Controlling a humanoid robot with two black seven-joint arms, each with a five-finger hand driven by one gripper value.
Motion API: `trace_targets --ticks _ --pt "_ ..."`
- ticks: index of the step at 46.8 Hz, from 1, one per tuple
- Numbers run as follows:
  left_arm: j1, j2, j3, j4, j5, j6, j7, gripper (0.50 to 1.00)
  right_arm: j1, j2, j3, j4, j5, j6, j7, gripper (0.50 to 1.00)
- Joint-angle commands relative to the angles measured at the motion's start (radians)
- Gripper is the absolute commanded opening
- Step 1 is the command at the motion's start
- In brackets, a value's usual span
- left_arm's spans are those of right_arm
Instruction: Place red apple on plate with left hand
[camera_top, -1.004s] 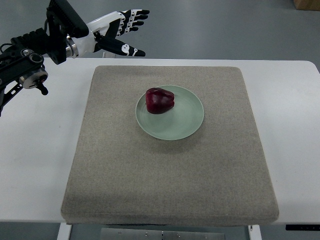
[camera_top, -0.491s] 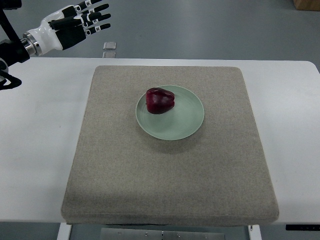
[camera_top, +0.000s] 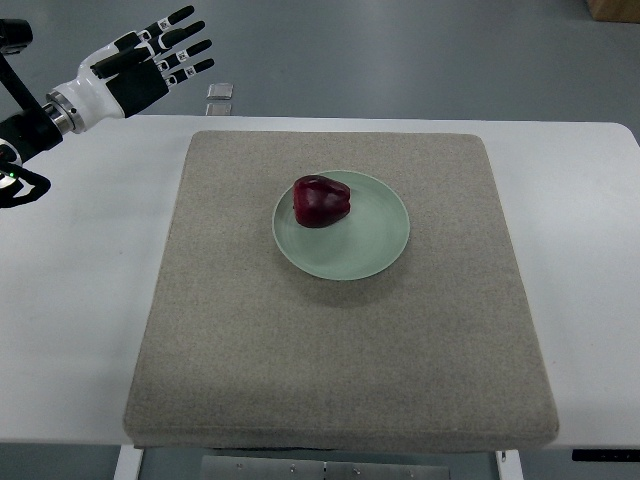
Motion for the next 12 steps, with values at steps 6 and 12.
trace_targets --ticks 6,12 --pt "0.002 -0.009 -0.001 0.002 -0.001 0.000 0.000 1.000 -0.008 0.000 -0.004 -0.002 0.003 -0.010 0.000 0.930" --pt "0.017 -0.007 -0.006 -0.001 -0.001 0.000 0.000 1.000 -0.008 0.000 -0.008 0.003 -0.002 -0.010 0.001 0.930"
